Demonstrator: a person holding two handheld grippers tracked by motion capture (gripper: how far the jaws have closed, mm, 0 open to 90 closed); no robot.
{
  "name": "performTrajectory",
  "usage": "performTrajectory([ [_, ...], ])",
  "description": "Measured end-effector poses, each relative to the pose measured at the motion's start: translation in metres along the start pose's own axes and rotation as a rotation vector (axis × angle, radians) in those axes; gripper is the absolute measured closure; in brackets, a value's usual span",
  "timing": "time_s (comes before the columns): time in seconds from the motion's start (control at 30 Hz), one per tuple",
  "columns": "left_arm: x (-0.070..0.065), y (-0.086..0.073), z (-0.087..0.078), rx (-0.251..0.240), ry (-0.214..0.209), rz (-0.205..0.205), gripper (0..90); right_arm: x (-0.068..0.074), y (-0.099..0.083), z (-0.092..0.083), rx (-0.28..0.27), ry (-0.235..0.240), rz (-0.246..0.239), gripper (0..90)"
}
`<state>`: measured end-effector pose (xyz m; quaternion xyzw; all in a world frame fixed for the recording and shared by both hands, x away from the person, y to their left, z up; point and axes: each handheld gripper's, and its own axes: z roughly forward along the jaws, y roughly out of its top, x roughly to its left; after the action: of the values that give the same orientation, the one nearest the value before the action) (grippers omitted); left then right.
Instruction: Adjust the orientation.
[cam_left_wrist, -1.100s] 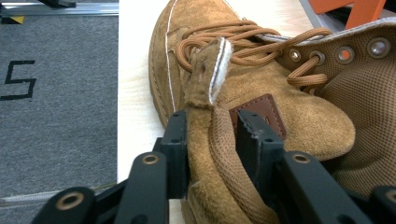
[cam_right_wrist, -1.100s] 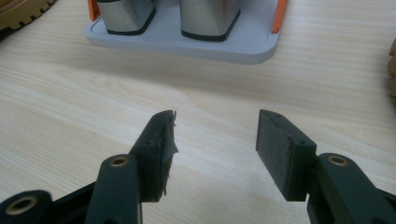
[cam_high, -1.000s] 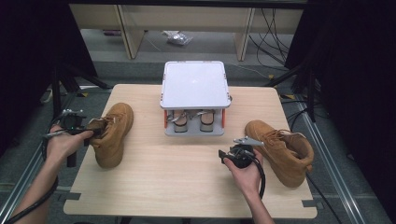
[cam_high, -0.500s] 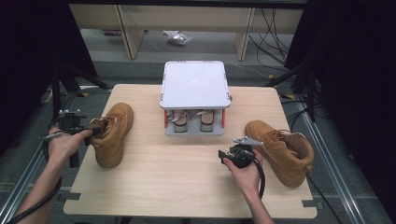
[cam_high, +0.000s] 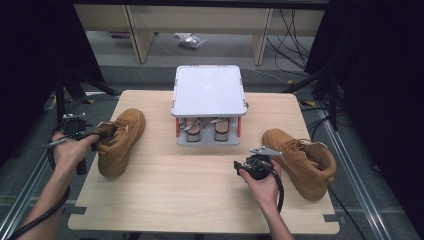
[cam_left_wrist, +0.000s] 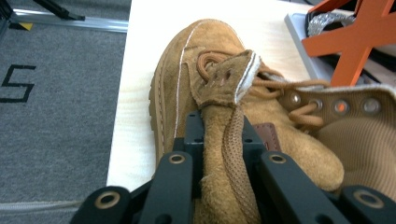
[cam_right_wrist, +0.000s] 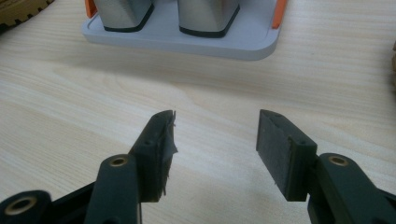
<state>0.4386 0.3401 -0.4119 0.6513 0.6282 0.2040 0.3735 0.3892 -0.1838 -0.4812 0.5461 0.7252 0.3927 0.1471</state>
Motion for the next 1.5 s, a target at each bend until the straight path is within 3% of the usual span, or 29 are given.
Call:
performTrajectory([
  [0.03,-0.001,0.000,0.001,-0.010,0.001,-0.016,80.1,0.002,0.000,-0.001,0.001,-0.007,0.026,47.2],
  [0.07,-0.001,0.000,0.001,-0.010,0.001,-0.016,80.3,0.001,0.000,-0.001,0.002,-0.007,0.015,47.2],
  [0.1,-0.002,0.003,-0.001,0.008,0.007,0.008,80.4,0.001,0.000,-0.001,0.007,-0.008,0.019,47.2],
  [0.13,-0.002,0.003,0.000,0.000,0.004,0.005,80.5,0.001,0.000,-0.001,0.007,-0.001,0.021,47.2],
  [0.2,-0.002,0.006,0.001,-0.013,-0.009,0.033,80.7,-0.002,0.000,0.000,-0.004,-0.001,-0.016,47.2],
  [0.27,-0.003,0.007,0.000,-0.012,-0.010,0.032,81.0,-0.002,0.000,-0.001,0.001,-0.015,-0.016,47.2],
  [0.33,-0.006,0.008,0.000,-0.016,-0.007,-0.003,81.1,-0.002,0.000,-0.001,0.002,-0.013,-0.017,47.2],
  [0.4,-0.005,0.010,0.001,-0.028,-0.031,0.043,81.3,-0.002,0.000,-0.001,-0.001,-0.008,-0.016,47.2],
  [0.43,-0.007,0.010,-0.001,-0.008,-0.016,0.022,81.3,-0.002,0.000,-0.001,0.002,-0.014,-0.017,47.3],
  [0.47,-0.009,0.010,-0.001,-0.020,-0.016,-0.007,81.3,-0.002,0.000,-0.001,-0.001,-0.008,-0.015,47.2],
  [0.5,-0.010,0.010,0.000,-0.036,-0.022,-0.008,81.3,-0.002,0.000,-0.001,-0.001,-0.009,-0.015,47.3],
  [0.53,-0.010,0.010,0.000,-0.036,-0.022,-0.008,81.3,-0.002,0.000,-0.001,-0.001,-0.009,-0.015,47.3],
  [0.57,-0.009,0.012,-0.001,-0.030,-0.036,0.043,81.3,-0.003,0.000,0.000,-0.004,0.000,-0.016,47.2],
  [0.6,-0.013,0.012,-0.001,-0.042,-0.028,0.015,81.3,-0.003,0.000,0.000,-0.006,-0.002,-0.021,47.2],
  [0.7,-0.015,0.016,0.000,-0.079,-0.050,0.033,81.4,-0.003,0.000,-0.001,-0.006,-0.012,-0.022,47.2],
  [0.73,-0.015,0.017,-0.002,-0.070,-0.045,0.034,81.4,-0.004,0.000,-0.002,-0.006,-0.018,-0.029,47.2],
  [0.8,-0.017,0.020,-0.002,-0.092,-0.054,0.031,81.5,-0.004,0.000,-0.003,-0.006,-0.017,-0.019,47.3],
  [0.83,-0.016,0.022,-0.003,-0.091,-0.057,0.047,81.5,-0.003,0.000,-0.002,-0.008,-0.009,-0.002,47.3],
  [0.93,-0.020,0.025,-0.004,-0.117,-0.057,0.034,81.5,-0.003,0.000,-0.002,-0.010,-0.006,-0.001,47.3],
  [1.23,-0.025,0.032,-0.004,-0.123,-0.045,0.031,81.6,-0.005,0.000,-0.002,-0.009,-0.002,-0.008,47.3],
  [1.3,-0.025,0.033,-0.003,-0.132,-0.047,0.020,81.6,-0.002,-0.001,-0.002,0.000,-0.004,0.020,47.3],
  [1.4,-0.026,0.033,-0.003,-0.134,-0.042,0.019,81.6,-0.006,-0.001,-0.001,-0.007,-0.008,-0.012,47.3],
  [1.43,-0.027,0.034,-0.002,-0.135,-0.039,0.019,81.6,-0.002,-0.002,-0.002,0.015,-0.015,0.032,47.3],
  [1.47,-0.028,0.035,-0.001,-0.139,-0.041,0.028,81.6,-0.007,-0.003,0.000,-0.007,-0.004,-0.009,47.3],
  [1.5,-0.029,0.036,-0.001,-0.135,-0.039,0.027,81.7,-0.008,-0.003,0.000,-0.005,-0.004,-0.008,47.3],
])
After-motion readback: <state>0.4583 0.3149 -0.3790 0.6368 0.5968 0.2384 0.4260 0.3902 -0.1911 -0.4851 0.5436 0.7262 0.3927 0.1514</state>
